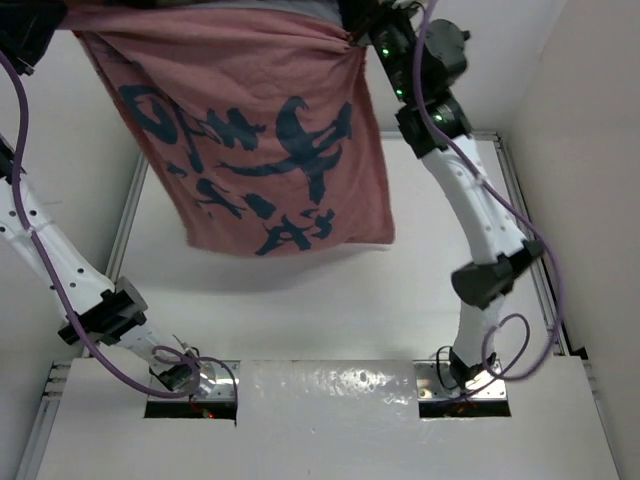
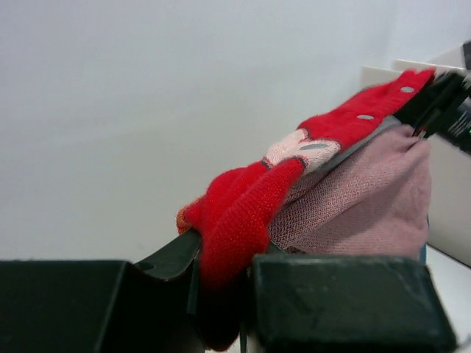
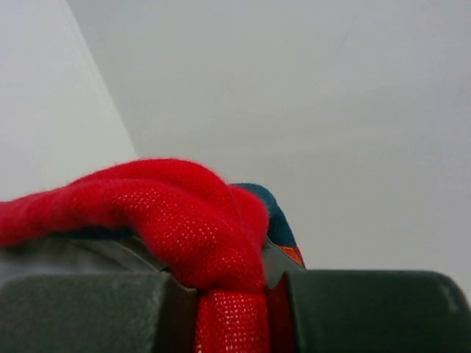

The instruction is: Put the pillow into the pillowcase

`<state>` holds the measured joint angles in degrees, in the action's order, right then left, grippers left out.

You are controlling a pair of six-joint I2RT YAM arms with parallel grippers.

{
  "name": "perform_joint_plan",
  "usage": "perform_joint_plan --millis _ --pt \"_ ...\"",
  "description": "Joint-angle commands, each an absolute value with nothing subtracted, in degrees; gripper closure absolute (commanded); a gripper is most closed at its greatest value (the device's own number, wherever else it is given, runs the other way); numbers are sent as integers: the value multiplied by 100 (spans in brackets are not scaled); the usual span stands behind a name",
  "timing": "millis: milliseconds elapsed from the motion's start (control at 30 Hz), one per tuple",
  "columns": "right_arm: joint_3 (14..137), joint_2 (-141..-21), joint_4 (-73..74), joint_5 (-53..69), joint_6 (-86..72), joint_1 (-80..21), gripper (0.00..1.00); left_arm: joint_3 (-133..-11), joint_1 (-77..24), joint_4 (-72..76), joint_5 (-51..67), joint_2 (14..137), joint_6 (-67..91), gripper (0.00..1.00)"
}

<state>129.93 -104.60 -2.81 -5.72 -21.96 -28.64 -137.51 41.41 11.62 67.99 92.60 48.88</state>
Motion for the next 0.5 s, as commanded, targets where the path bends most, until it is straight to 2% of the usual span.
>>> perform_joint_plan --millis 0,100,267,467 --pt "13882 -11722 -1553 -493 -4088 -2496 100 -14317 4623 520 4817 8930 3561 100" --pt "14168 -12357 -2327 -790 -4876 -2619 100 -14361 4737 325 4439 8947 3419 100" --pt "14027 -12130 -2716 -1072 -4299 -2760 100 -14353 4869 727 4315 9105 3620 100" --pt "13755 -11628 -2629 -1082 -4227 -1794 100 -13598 4869 2307 4930 9150 4710 100"
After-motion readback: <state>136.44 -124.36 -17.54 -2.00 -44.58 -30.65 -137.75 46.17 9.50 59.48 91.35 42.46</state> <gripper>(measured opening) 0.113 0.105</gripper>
